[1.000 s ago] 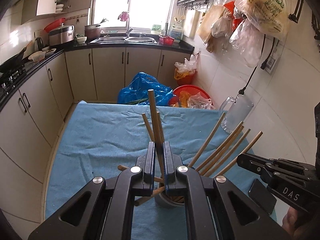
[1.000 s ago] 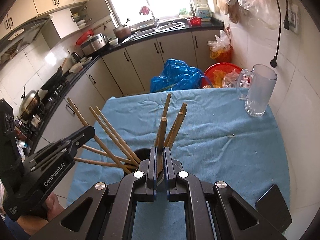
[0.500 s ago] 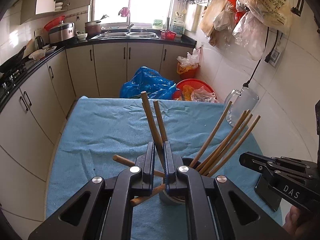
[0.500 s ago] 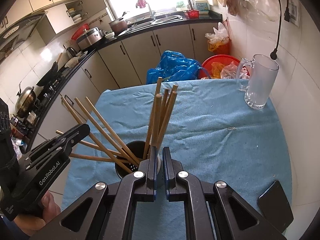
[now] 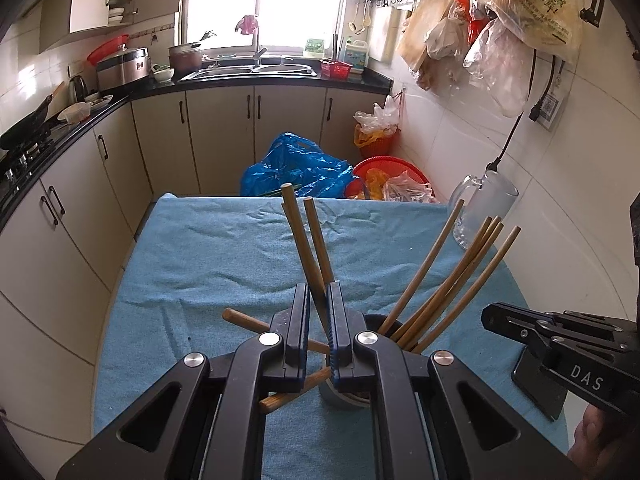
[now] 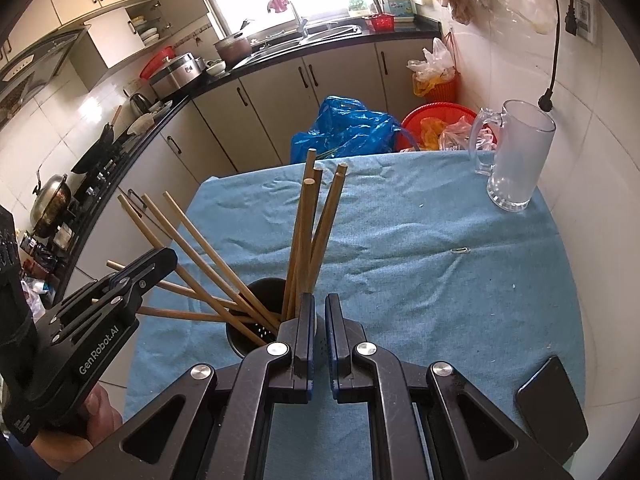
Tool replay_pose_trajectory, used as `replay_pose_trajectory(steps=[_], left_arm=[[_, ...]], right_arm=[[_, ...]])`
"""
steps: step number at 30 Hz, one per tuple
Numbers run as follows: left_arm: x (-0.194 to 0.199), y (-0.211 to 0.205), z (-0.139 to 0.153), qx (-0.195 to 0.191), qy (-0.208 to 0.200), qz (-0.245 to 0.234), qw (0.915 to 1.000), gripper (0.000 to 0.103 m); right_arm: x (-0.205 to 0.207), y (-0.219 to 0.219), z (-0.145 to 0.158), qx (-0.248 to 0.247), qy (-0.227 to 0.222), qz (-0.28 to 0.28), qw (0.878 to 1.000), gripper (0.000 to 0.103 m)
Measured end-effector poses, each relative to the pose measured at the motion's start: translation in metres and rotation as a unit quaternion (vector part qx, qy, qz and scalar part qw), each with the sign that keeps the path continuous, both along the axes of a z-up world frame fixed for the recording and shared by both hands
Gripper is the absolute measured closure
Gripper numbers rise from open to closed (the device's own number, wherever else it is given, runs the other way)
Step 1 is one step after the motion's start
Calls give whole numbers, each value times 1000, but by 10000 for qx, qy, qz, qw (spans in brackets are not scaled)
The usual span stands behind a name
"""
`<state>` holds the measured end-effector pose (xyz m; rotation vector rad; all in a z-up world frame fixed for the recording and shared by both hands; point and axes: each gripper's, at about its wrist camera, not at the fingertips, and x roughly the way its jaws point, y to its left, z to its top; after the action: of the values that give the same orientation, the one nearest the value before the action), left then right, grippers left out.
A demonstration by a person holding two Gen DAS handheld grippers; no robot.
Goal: Organize utensils
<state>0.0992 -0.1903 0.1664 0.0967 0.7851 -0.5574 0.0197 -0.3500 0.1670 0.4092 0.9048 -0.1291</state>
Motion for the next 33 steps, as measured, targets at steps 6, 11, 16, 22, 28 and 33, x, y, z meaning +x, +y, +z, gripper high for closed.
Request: replay_pose_trajectory(steps=[6, 11, 16, 22, 28, 33], left_arm=[[-3, 0, 2, 40, -52, 29, 10000, 95], [-6, 4, 9, -17, -155, 137, 9998, 76], [-9, 8, 17, -70, -222, 177, 9996, 71], [-16, 15, 26, -74, -344, 257, 9991, 60], [-23, 19, 32, 0, -491, 368, 9981, 45], [-28, 22, 35, 26, -516, 456, 9976, 41]], right_arm=[[-3, 0, 4, -48, 2, -51, 10000, 97], [-10, -2, 14, -189, -48, -107, 9998, 93], [-22, -5, 25, -303, -166, -173, 9993, 76], [-38, -9, 39, -367, -300, -330, 9983, 60], [-48, -13, 47, -371, -378, -442, 9976, 50], [-56, -13, 51, -372, -398, -497, 9973, 46]])
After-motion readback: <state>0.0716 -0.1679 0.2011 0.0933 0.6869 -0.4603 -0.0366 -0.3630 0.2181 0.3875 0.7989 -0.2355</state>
